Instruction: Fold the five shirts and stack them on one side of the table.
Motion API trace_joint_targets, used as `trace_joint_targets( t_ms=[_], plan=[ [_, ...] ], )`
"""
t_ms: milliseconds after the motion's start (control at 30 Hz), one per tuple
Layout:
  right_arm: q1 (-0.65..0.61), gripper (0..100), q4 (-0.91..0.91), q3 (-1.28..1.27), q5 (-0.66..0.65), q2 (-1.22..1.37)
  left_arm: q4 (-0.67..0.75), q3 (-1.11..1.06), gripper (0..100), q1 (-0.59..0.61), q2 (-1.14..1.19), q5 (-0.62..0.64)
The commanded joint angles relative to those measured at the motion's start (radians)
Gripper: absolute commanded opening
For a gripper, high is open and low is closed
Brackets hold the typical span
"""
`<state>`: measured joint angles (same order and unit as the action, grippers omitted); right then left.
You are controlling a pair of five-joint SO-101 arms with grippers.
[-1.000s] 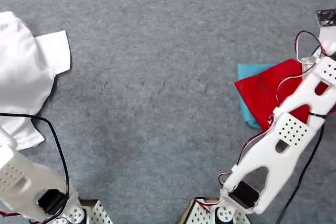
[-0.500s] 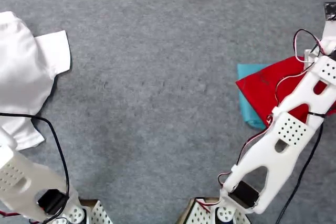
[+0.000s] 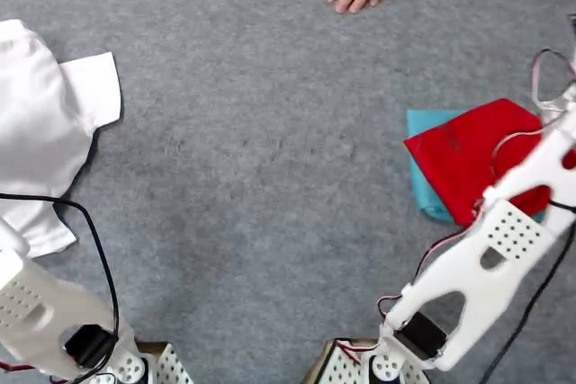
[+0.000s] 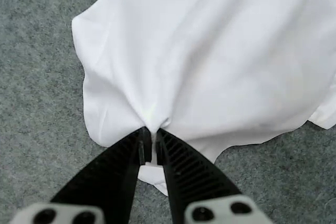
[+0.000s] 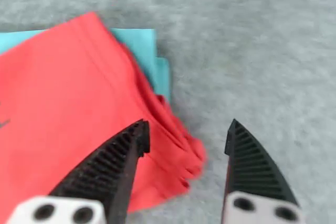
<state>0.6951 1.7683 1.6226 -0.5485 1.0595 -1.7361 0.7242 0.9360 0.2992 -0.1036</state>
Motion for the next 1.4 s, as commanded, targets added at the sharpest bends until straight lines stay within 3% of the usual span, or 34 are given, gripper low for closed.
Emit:
trace_joint_targets(
  t_ms=[0,167,400,533,833,1067,1367],
  plan=[
    [0.053,24.6,0.020,-0.007,-0.005,-0.125,0.000,0.005,2,0.006,-0.010,-0.009],
    [0.096,24.6,0.020,-0.252,-0.003,-0.252,0.000,0.005,2,0.006,-0.010,-0.008],
    [0.077,24.6,0.003,-0.802,0.009,-0.493,0.000,0.005,2,0.006,-0.010,-0.008],
    [0.076,24.6,-0.149,-0.970,0.049,-0.536,0.000,0.005,2,0.006,-0.010,-0.008],
    [0.151,23.9,-0.385,-1.092,0.061,-0.535,-0.002,0.005,2,0.015,-0.010,-0.009],
    [0.183,0.2,-0.420,-1.130,0.057,-0.535,-0.005,0.005,2,0.009,-0.010,-0.009],
    [0.188,2.7,-0.336,-1.089,0.054,-0.572,-0.006,0.005,2,0.012,-0.010,-0.009]
  ],
)
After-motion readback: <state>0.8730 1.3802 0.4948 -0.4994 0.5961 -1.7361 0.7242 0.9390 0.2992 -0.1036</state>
